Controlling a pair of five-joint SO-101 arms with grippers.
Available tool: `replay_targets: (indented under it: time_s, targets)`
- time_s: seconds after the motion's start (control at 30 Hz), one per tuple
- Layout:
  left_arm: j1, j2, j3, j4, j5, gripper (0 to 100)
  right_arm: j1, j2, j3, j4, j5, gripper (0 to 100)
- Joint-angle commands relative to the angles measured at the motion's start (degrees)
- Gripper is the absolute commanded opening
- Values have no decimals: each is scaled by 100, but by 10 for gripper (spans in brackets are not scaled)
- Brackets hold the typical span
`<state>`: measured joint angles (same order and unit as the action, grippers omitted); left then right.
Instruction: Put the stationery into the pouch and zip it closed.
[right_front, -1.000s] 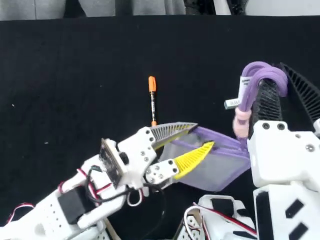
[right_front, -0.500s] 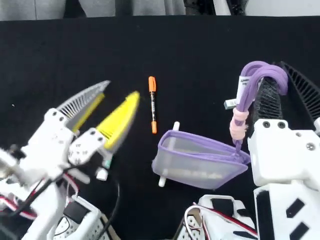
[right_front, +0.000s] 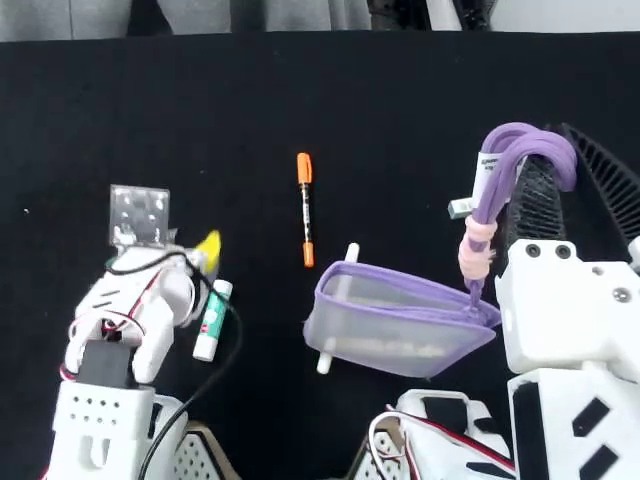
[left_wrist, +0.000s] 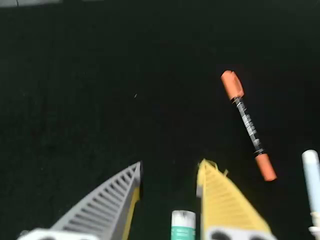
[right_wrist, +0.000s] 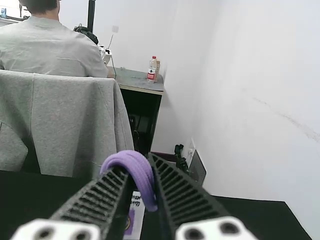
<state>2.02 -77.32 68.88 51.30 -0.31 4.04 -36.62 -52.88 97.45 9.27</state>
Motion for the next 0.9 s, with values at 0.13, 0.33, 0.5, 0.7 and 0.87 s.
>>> replay_targets:
  time_s: [0.13,0.33,0.5,0.7,0.87]
  targets:
    - [-66,281,760,202,-897,213,-9,110,-4,-149,70,11]
    - [-48,1741,136,211,-615,220,-9,110,-22,-149,62,11]
    - [-40,3174,-532,211,-299,220,-9,110,-22,-149,62,11]
    - [321,4510,-998,-176,-290,216,-9,110,-22,-149,62,11]
    - [338,5451,-1138,-826,-290,216,-9,101,-22,-149,62,11]
